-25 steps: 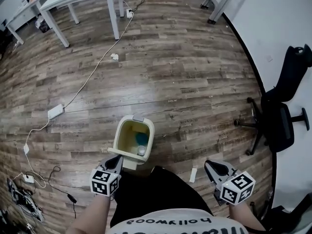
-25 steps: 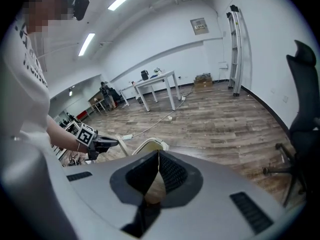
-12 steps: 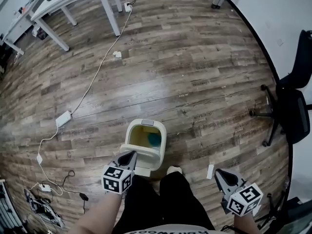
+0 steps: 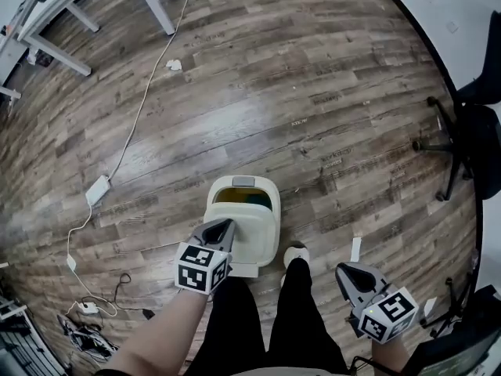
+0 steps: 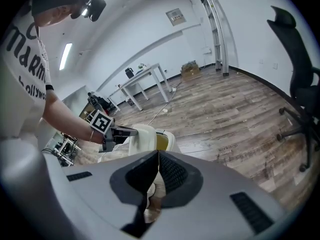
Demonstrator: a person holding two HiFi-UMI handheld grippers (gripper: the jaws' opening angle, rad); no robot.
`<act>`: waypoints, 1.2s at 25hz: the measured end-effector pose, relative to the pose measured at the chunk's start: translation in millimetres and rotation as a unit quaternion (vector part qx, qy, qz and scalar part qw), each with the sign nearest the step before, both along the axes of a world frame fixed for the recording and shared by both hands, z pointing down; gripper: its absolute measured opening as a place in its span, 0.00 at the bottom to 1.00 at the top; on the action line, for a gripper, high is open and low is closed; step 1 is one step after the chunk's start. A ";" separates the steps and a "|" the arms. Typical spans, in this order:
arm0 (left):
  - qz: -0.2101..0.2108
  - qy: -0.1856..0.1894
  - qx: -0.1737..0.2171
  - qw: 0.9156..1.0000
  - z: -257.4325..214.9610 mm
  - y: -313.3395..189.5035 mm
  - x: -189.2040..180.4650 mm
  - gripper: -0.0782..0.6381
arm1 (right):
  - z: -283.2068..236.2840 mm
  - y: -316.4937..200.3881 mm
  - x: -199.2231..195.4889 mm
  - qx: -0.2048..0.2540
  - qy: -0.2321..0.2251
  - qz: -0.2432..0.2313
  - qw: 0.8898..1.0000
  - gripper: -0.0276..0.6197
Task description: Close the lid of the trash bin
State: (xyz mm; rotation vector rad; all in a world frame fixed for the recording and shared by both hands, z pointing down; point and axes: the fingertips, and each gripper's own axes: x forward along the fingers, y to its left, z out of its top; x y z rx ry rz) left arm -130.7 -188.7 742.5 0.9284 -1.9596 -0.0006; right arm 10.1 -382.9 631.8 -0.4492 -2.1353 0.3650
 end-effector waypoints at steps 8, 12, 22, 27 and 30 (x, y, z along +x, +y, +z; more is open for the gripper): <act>0.057 0.034 -0.043 0.997 51.4 -11.9 -22.2 0.12 | 41.1 21.8 3.7 -0.041 0.032 0.039 0.998 0.06; 0.071 0.041 -0.059 0.995 69.1 -11.7 -24.9 0.12 | 54.9 31.4 11.6 -0.048 0.053 0.030 0.997 0.06; 0.129 0.033 -0.125 0.983 103.7 -19.3 -30.3 0.12 | 78.8 35.0 20.0 -0.069 0.082 0.039 0.993 0.06; 0.162 0.035 -0.148 0.975 112.7 -22.1 -28.7 0.12 | 84.1 34.1 23.9 -0.078 0.085 0.056 0.992 0.06; 0.170 0.050 -0.136 0.975 111.4 -22.8 -28.9 0.12 | 83.8 36.2 24.4 -0.075 0.083 0.058 0.992 0.06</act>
